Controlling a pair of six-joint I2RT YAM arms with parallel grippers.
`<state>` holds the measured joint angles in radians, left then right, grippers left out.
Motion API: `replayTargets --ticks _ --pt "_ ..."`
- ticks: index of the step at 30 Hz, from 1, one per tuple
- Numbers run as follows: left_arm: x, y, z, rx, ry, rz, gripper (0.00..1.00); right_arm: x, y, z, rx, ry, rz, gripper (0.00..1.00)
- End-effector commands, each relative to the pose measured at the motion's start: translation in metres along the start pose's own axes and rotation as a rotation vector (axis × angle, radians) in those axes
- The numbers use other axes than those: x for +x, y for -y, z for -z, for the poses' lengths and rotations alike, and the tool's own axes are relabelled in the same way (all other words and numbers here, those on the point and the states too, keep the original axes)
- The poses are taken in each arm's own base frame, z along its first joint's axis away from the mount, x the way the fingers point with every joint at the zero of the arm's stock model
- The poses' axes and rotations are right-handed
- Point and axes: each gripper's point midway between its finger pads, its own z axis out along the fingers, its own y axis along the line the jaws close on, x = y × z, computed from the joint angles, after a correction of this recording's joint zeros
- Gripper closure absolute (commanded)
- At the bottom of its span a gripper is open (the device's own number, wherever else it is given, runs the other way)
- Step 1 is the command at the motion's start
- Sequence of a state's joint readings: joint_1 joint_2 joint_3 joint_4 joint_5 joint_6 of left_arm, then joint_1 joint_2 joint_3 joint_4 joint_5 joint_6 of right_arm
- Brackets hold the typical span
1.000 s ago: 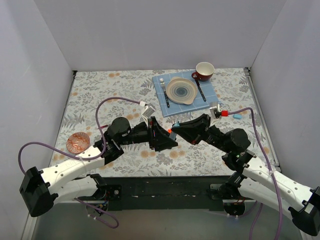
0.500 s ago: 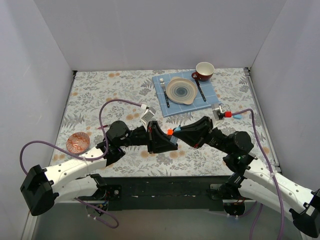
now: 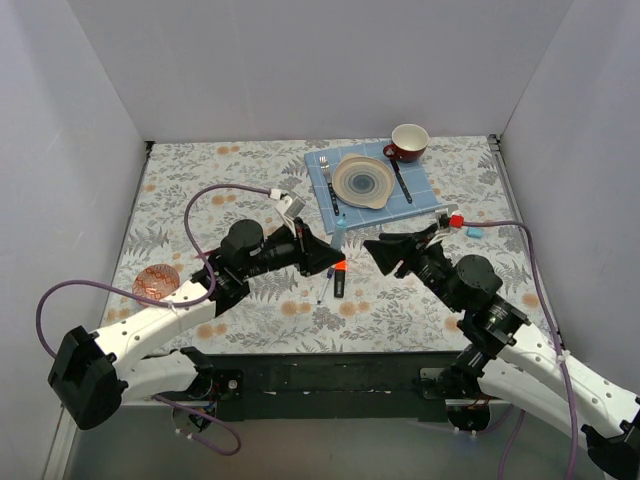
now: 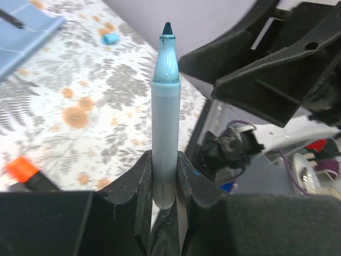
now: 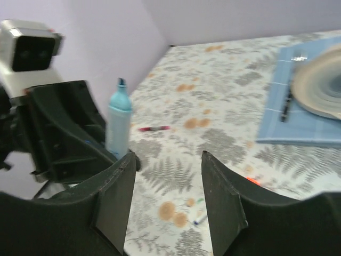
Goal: Insert the pens into the pen caps
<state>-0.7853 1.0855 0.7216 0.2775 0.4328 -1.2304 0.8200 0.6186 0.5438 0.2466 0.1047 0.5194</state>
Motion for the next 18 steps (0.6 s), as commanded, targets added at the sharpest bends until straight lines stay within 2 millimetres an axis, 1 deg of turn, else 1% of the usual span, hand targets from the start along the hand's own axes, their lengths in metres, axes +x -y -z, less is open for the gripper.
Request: replayTargets --ticks 1,2,3,4,5,6,7,8,9,10,11,12,13,14,15,16,17,18 --pt "-0.02 -0.034 0.01 -0.107 0.0 -0.089 1.0 -0.025 0.071 0.01 0.423 0.055 0.119 0.43" --pt "-0.018 -0.042 0.01 -0.129 -0.019 -0.104 1.0 -0.033 0.091 0.016 0.542 0.084 0.15 0.43" --pt "-0.01 -0.048 0.012 -0.155 -0.054 -0.092 1.0 -0.037 0.1 0.021 0.608 0.073 0.178 0.43" --pt "-0.008 -0.048 0.011 -0.154 -0.075 -0.089 1.0 -0.035 0.113 0.022 0.673 0.051 0.221 0.43" --pt "-0.009 -0.045 0.009 -0.139 -0.088 -0.095 1.0 -0.042 0.128 0.027 0.755 0.066 0.247 0.42" --pt "-0.005 -0.045 0.01 -0.139 -0.112 -0.09 1.0 -0.047 0.135 0.029 0.793 0.072 0.258 0.41" --pt "-0.007 -0.046 0.01 -0.148 -0.111 -0.097 1.0 -0.043 0.146 0.028 0.839 0.047 0.276 0.41" --pt "-0.008 -0.047 0.013 -0.164 -0.117 -0.102 1.0 -0.049 0.163 0.033 0.902 0.055 0.287 0.41" --pt "-0.005 -0.051 0.016 -0.182 -0.136 -0.127 1.0 -0.044 0.176 0.031 0.94 0.029 0.295 0.41" --pt "-0.006 -0.054 0.018 -0.204 -0.136 -0.144 1.0 -0.049 0.193 0.035 0.982 0.027 0.28 0.41" --pt "-0.005 -0.057 0.022 -0.228 -0.143 -0.153 1.0 -0.048 0.205 0.036 1.015 0.035 0.225 0.41" --pt "-0.008 -0.058 0.026 -0.243 -0.133 -0.189 1.0 -0.036 0.223 0.038 1.067 -0.004 0.178 0.41" --pt "-0.011 -0.062 0.031 -0.278 -0.117 -0.208 1.0 -0.04 0.242 0.049 1.14 -0.012 0.112 0.41" --pt "-0.009 -0.065 0.034 -0.291 -0.118 -0.229 1.0 -0.035 0.252 0.053 1.195 0.02 -0.008 0.42" --pt "-0.009 -0.065 0.042 -0.301 -0.102 -0.256 1.0 -0.023 0.268 0.056 1.26 -0.021 -0.057 0.43" --pt "-0.01 -0.067 0.045 -0.317 -0.087 -0.264 1.0 -0.034 0.279 0.059 1.311 0.012 -0.118 0.43" --pt "-0.014 -0.068 0.048 -0.338 -0.062 -0.272 1.0 -0.026 0.286 0.067 1.369 -0.034 -0.153 0.43" --pt "-0.018 -0.065 0.05 -0.336 -0.045 -0.278 1.0 -0.014 0.3 0.068 1.428 -0.058 -0.209 0.41"
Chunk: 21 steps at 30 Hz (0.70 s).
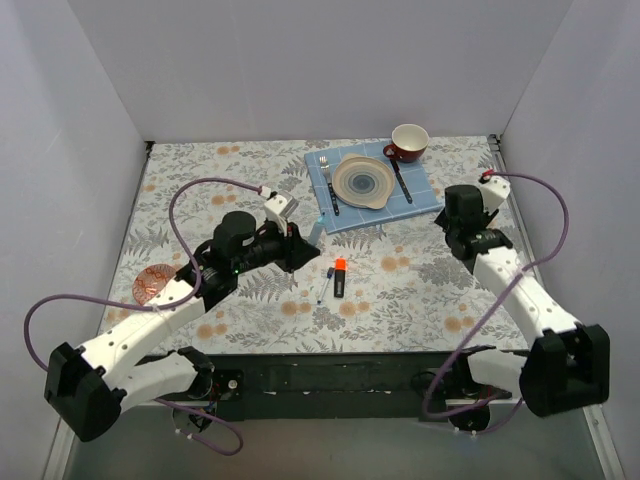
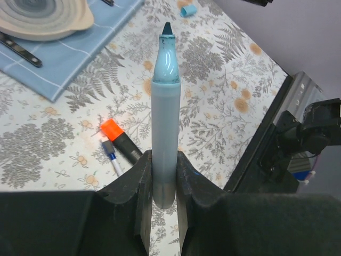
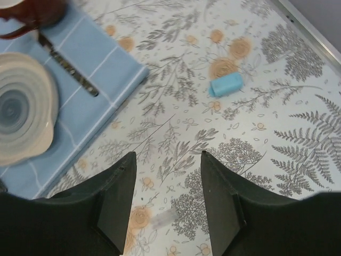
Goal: Insert the pens into the pen caps
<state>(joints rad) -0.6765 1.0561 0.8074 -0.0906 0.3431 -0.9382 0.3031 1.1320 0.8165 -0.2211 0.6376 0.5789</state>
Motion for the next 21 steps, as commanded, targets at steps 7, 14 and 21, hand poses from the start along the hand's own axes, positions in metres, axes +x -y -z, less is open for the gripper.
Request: replayTargets --ticks 7,14,21 --pt "-0.025 -0.012 0.029 -0.128 0.125 -0.09 1.0 0.009 0.064 -0.078 0.466 -0.232 -0.295 0.29" --pt "-0.024 -0.008 0.029 -0.109 0.113 -0.089 1.0 0.032 0.09 -0.109 0.604 -0.315 -0.357 0.25" --pt "-0.025 -0.01 0.03 -0.121 0.114 -0.096 1.0 0.035 0.095 -0.137 0.657 -0.317 -0.45 0.26"
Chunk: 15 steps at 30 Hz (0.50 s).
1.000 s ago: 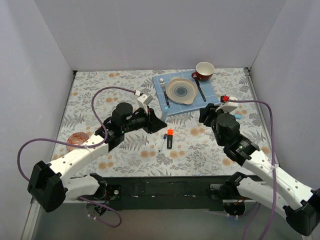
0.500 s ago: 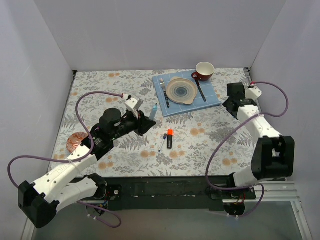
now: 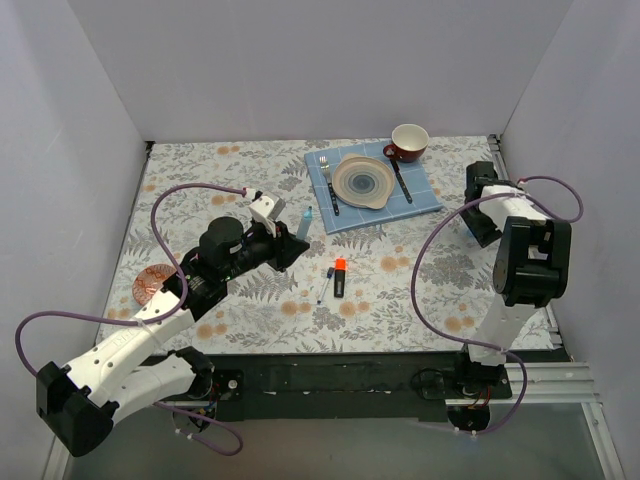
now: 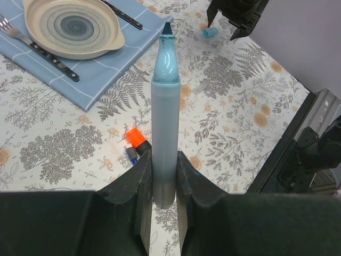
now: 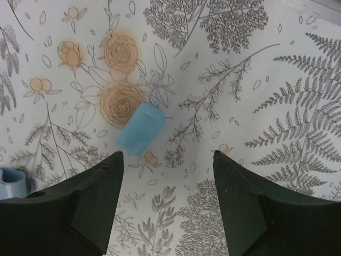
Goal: Insert the pens into the pen caps
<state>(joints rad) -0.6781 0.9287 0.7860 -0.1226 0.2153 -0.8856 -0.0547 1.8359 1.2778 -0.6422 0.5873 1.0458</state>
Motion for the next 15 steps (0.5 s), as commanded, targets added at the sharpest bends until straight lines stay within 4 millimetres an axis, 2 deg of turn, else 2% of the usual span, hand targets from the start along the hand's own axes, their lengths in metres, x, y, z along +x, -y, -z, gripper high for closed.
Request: replayTargets --ticks 1,2,8,15 --pt "-0.004 -0.003 0.002 -0.022 0.01 -0.024 1.0 -0.018 -0.016 -0.005 0.005 0.008 -0.113 0.26" --pt "-0.003 -0.003 0.002 -0.024 0.009 -0.025 1.0 -0.022 -0.02 -0.005 0.0 0.008 -0.122 0.26" --pt "0.001 -0.007 -0.001 -0.034 -0.006 -0.024 1.0 -0.017 -0.028 -0.022 0.011 -0.052 -0.13 0.26" --pt "0.003 -0.009 -0.003 -0.044 -0.016 -0.025 1.0 -0.009 -0.022 -0.032 0.065 -0.087 -0.13 0.29"
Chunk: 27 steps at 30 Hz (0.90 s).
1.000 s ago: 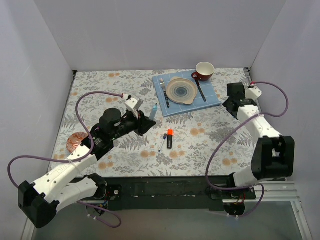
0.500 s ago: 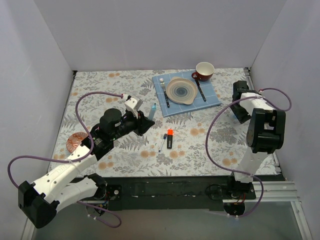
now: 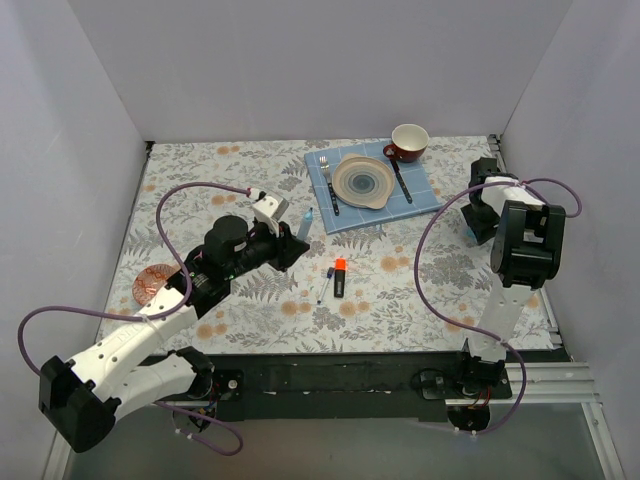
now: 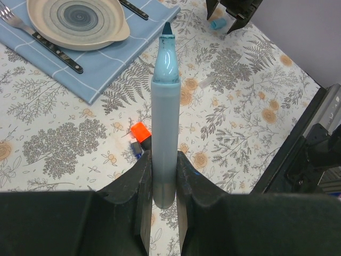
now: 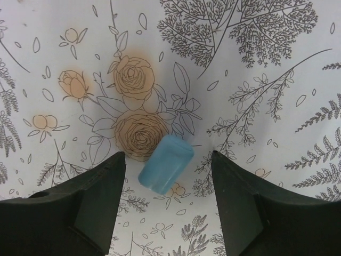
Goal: Insert the pens into the pen caps
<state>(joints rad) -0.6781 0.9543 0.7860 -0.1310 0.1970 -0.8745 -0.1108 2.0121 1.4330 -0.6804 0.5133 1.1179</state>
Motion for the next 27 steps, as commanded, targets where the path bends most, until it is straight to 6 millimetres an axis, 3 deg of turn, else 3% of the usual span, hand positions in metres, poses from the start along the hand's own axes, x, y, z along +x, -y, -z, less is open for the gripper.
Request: replayTargets --ticks 1,6,9,10,12,14,17,18,22,23,24,26,27 --pt "-0.004 -0.003 0.001 -0.023 0.012 -0.022 1.0 -0.005 0.0 0.003 0.029 -0.006 -0.03 0.3" --pt "-0.005 -0.005 0.001 -0.033 0.012 -0.023 1.0 0.0 0.008 0.002 0.055 -0.022 0.011 0.37" --pt "-0.005 -0.006 0.002 -0.04 0.015 -0.025 1.0 0.002 0.012 0.001 0.045 -0.023 0.051 0.5" --pt "-0.004 -0.007 0.002 -0.042 0.014 -0.025 1.0 0.005 0.017 -0.002 0.055 -0.026 0.067 0.63" --pt "-0.005 -0.008 0.002 -0.048 0.016 -0.023 1.0 0.004 0.017 0.0 0.022 -0.017 0.106 0.75" --pt "-0.006 -0.007 0.003 -0.048 0.022 -0.024 1.0 0.007 0.022 0.002 0.006 -0.019 0.141 0.78" --pt "-0.009 -0.008 0.006 -0.054 0.036 -0.023 1.0 0.01 0.023 0.008 -0.078 -0.016 0.237 0.91" --pt "-0.01 -0.007 0.007 -0.054 0.041 -0.024 1.0 0.009 0.014 0.011 -0.138 -0.004 0.255 0.99" --pt "-0.013 -0.007 0.01 -0.056 0.059 -0.019 1.0 0.033 0.003 0.045 -0.374 -0.053 0.458 0.99" --pt "-0.015 -0.006 0.011 -0.053 0.066 -0.017 1.0 0.031 -0.003 0.066 -0.444 -0.026 0.487 0.99" --pt "-0.016 -0.005 0.012 -0.052 0.07 -0.016 1.0 0.05 -0.001 0.076 -0.473 -0.027 0.552 0.99" --pt "-0.017 -0.004 0.013 -0.048 0.079 -0.016 1.0 0.061 -0.002 0.109 -0.555 0.033 0.657 0.99" --pt "-0.016 -0.004 0.013 -0.048 0.077 -0.015 1.0 0.084 0.004 0.118 -0.589 0.03 0.735 0.99"
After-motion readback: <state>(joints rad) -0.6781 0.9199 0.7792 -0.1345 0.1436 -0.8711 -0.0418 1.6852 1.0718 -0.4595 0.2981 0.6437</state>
